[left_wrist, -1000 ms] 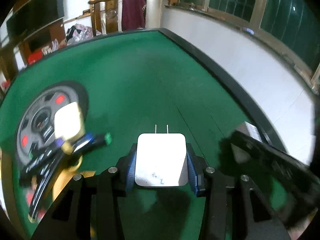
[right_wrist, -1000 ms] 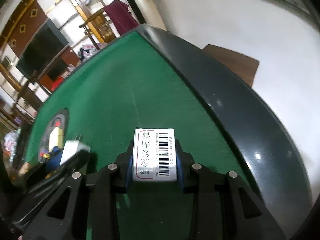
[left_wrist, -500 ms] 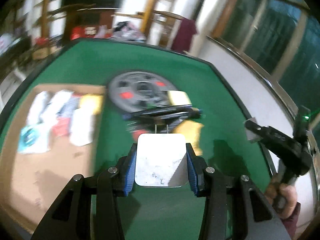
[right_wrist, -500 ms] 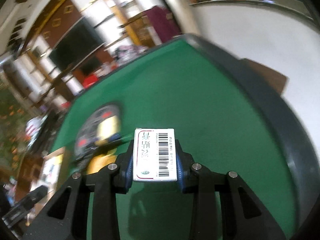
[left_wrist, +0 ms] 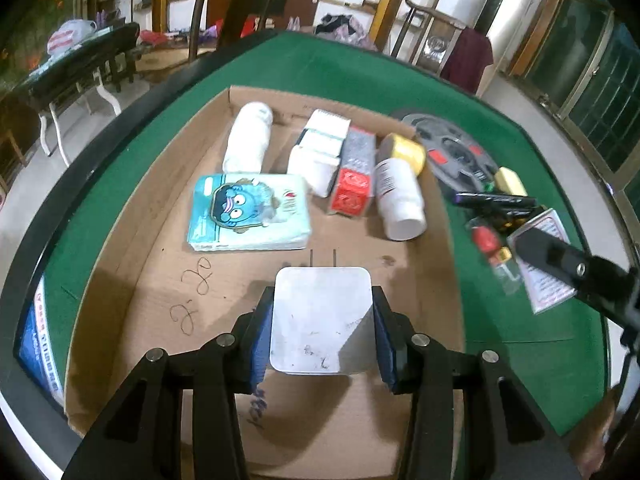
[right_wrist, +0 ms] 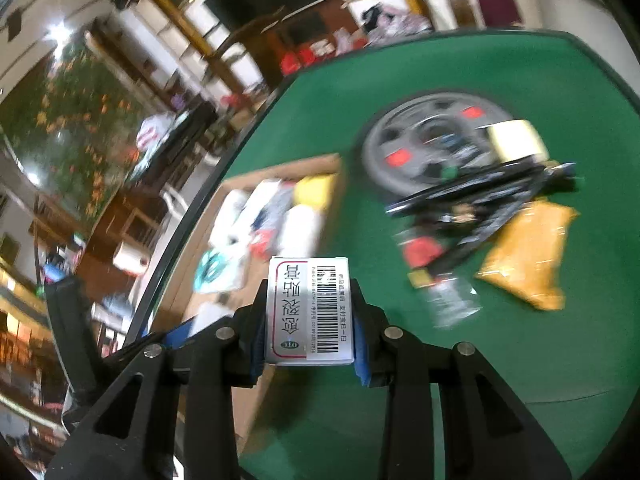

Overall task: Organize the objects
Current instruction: 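Carry the charger and barcode box over the cardboard box with both tools, then open both tools to release the charger and barcode box into the box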

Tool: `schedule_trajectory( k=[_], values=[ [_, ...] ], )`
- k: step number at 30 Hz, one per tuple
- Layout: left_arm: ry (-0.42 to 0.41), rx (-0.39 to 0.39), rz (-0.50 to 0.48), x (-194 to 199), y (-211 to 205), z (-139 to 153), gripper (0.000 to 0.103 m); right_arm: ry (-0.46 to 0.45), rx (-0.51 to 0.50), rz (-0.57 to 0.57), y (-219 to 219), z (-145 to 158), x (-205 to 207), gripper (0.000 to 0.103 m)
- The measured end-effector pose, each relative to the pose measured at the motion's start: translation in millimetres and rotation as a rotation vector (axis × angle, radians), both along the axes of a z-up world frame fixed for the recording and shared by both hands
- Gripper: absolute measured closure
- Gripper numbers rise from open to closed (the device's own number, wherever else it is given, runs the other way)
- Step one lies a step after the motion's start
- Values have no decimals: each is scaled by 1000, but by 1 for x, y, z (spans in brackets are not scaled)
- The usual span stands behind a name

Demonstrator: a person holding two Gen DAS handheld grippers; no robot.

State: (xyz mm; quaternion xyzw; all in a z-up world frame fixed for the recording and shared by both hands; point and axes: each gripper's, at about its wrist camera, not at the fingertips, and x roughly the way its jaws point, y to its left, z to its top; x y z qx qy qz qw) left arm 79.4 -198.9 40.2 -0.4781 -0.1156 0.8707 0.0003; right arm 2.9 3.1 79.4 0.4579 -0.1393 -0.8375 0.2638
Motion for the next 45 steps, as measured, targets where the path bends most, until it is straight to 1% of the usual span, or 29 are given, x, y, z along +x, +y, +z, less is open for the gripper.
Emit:
schedule_trajectory(
  k=[2,3,4,5,6,11,13,14,17,18,20,23,26,29,33,36,39,45],
  values=[
    [-22,1,-2,-7,-3,-8,64,1,33,27,-25,-4,5,71],
    [-12,-10,-4,-9,-2,-7,64,1,45,35,-32,-4,5,71],
    [-20,-19,-5,-13,-1,-7,64,1,58,40,-41,-6,4,71],
    [-21,-13,-6,-13,-1,-6,64,0,76,44,-49,-8,2,71],
    [-25,-6,-10,-15,-1,-7,64,1,91,46,-53,-9,2,71],
    [-30,-31,-10,-23,-1,-6,64,-2,152,51,-75,-14,-2,71],
    [-26,-23,-2,-24,-5,-5,62,-4,174,42,-78,-15,-2,71],
    [-23,0,-2,-22,-8,-5,60,-10,176,40,-76,-16,-3,71],
    [-23,34,3,-19,-14,-4,55,-14,182,34,-77,-19,-8,71],
    [-23,51,8,-16,-17,-3,55,-11,188,32,-78,-19,-8,71],
    [-16,64,12,-12,-21,0,54,-8,190,32,-79,-20,-9,71],
    [15,48,32,1,-28,10,54,-8,201,33,-80,-21,-10,71],
    [38,56,64,15,-37,17,54,-14,210,34,-82,-24,-11,71],
    [75,94,112,30,-51,24,51,-14,236,35,-87,-25,-11,71],
    [123,153,182,41,-70,32,51,-17,285,45,-99,-29,-7,71],
    [143,166,200,45,-77,36,50,-22,314,46,-104,-34,-7,71],
    [147,169,206,48,-79,36,49,-32,333,40,-105,-39,-9,71],
    [136,205,221,50,-83,33,45,-29,347,29,-104,-38,-9,71]
  ],
)
